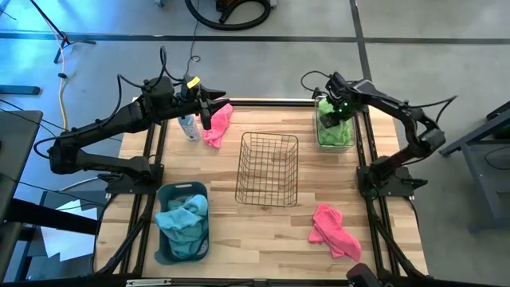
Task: Sort microfiber towel by color & place in baskets
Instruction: Put the green microfiber cloth into the transparent bin
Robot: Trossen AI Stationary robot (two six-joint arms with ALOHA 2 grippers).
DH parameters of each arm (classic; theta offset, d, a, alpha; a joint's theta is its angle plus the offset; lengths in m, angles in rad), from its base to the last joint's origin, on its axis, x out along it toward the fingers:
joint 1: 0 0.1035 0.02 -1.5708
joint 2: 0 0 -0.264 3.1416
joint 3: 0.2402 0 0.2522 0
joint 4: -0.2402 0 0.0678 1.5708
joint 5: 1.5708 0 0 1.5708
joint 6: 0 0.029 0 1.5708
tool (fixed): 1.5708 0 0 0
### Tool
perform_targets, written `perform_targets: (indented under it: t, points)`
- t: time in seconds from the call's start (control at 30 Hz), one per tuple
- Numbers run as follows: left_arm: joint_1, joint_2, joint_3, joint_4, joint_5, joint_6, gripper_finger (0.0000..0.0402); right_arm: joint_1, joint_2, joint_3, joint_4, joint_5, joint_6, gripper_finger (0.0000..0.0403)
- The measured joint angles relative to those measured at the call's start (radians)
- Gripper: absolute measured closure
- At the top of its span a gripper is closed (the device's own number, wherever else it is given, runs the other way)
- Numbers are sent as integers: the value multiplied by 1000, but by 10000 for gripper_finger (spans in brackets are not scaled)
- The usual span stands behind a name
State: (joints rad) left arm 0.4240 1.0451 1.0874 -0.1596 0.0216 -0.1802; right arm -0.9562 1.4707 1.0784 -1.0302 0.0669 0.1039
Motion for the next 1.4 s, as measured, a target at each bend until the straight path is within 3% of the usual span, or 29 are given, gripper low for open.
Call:
perform_targets:
  t: [0.13, 0.3, 0.5, 0.57, 0.83, 1.0, 1.2, 1.4]
  points:
    - [0, 0, 0, 0, 0, 0, 257, 0, -7, 64, -68, -15, -19, 175]
    - [0, 0, 0, 0, 0, -1, 257, 0, -7, 125, -127, -40, -37, 165]
    - [0, 0, 0, -2, 1, -20, 257, 0, -7, 133, -75, -274, -21, 164]
    - [0, 0, 0, -2, 1, -28, 257, 1, -7, 126, -64, -295, -9, 164]
    - [0, 0, 0, -3, 1, -27, 257, -36, -30, 126, -77, -182, 113, 164]
    - [0, 0, 0, -2, 1, -27, 257, -55, -87, 126, -134, 3, 116, 164]
    - [0, 0, 0, -2, 0, -27, 257, -64, -161, 126, -136, -117, 123, 164]
    - [0, 0, 0, -2, -1, -27, 257, -65, -206, 126, -153, -70, 123, 164]
